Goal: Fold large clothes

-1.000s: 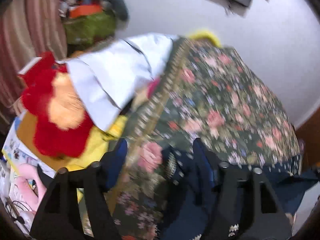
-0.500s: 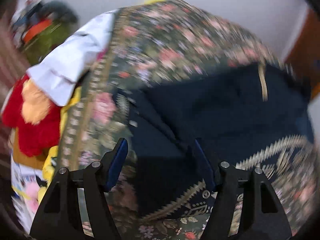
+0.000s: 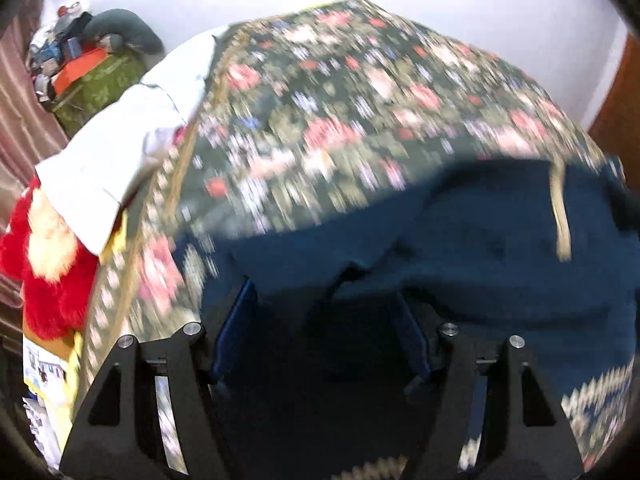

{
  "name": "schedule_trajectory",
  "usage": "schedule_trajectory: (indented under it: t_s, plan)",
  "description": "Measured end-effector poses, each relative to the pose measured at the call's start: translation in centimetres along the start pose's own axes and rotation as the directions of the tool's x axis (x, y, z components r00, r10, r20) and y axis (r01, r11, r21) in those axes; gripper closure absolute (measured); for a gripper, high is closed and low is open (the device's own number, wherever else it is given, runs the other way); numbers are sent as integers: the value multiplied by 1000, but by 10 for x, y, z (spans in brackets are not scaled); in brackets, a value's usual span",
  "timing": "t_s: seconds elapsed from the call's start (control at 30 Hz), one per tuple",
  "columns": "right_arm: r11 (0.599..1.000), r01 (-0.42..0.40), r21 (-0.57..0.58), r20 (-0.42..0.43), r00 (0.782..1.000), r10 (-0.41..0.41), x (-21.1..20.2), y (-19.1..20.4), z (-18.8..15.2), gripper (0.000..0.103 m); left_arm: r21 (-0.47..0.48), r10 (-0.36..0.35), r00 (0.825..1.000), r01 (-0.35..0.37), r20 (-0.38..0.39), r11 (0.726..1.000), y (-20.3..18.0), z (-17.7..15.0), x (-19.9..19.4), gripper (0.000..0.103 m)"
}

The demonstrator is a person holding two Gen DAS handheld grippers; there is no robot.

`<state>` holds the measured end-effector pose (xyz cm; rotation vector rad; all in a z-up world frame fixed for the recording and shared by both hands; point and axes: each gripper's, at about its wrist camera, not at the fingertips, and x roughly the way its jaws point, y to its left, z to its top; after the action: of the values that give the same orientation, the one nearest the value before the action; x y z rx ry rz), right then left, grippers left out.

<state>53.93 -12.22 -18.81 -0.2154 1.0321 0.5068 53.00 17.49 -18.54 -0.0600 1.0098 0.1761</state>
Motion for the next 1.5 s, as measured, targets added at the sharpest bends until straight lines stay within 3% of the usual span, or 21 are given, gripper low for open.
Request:
schedule_trajectory:
  t_s: [0.13,0.23,0.33,0.4,0.5,0.63,0.73,0.87,0.93,1.13,1.2,1.5]
  plan:
    - [990,-31,140,61,998,23,11,-19,34,93,-80,38,999,-36,25,996,22,36,8,36]
    - [973,-10,229,124,992,-19,3,-32,56,93,-129,85,995,-79,46,989,41,51,5,36]
    - [954,44,295,199,974,-107,-16,-39,64,93,-162,51,996,-39,72,986,52,48,-7,36]
    - [950,0,311,232,970,-76,-30,-38,62,93,-163,16,997,-4,72,987,55,40,-16,36]
    - [971,-40,237,197,980,-7,-37,-22,50,93,-119,-27,997,35,69,992,47,24,-31,36]
    - [999,24,47,161,986,-31,-49,26,23,93,-28,-71,994,73,78,997,22,-1,-57,36]
    - [997,48,-52,137,990,-41,-50,56,1,93,-1,-157,986,157,51,988,-2,-22,-70,35]
    - [995,63,-77,85,995,-56,-35,72,-19,93,4,-241,971,241,12,971,-29,-50,-73,35]
    - [994,89,-58,78,993,-84,-27,71,-27,93,15,-250,968,250,-9,968,-42,-62,-67,35]
    - [989,141,-46,66,988,-138,-14,64,-34,93,24,-183,980,185,-80,982,-66,-85,-34,32]
    - [982,171,-78,70,984,-166,-11,67,-35,93,36,-145,987,148,-64,988,-71,-89,-29,27]
    - [971,227,-74,88,971,-221,-10,62,-40,93,123,-61,998,63,-15,990,-76,-96,-35,26]
